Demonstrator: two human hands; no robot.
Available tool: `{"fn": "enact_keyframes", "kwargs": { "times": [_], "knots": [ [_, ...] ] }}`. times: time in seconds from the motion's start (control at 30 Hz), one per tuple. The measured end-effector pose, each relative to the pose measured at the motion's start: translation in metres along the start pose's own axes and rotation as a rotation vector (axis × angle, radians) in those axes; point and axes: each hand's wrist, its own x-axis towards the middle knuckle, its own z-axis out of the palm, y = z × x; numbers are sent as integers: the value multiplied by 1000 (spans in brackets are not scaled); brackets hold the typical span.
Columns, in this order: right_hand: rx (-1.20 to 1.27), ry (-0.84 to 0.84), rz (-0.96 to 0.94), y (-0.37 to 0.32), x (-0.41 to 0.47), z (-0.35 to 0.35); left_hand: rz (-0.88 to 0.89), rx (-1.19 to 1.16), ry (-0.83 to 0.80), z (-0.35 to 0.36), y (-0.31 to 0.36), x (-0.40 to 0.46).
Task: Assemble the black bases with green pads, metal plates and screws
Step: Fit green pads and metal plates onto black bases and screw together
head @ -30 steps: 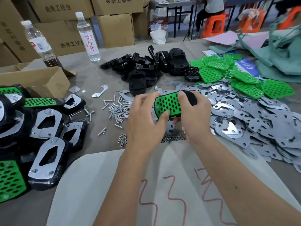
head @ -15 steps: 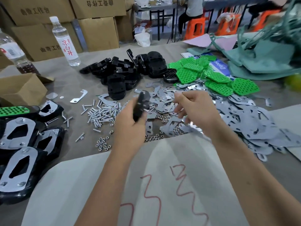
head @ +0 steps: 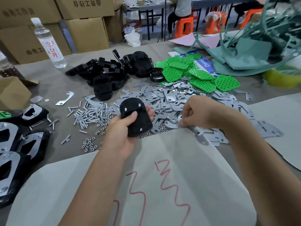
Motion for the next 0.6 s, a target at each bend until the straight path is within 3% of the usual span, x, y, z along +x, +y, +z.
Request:
{"fn": "enact_keyframes", "kwargs": {
  "times": [0.23,0.3,0.43,0.6],
  "knots": [
    [219,228,32,21,-11,-10,-30,-126,7,6,-4,-1],
    [141,306,109,42,-17,-23,-59,-168,18,11,-6,1],
    [-24,160,312,73,-29,-36,-174,-151,33,32,-20,5],
    [-28,35,299,75,-40,-25,-258,-89,21,67,-41,11]
  ]
}}
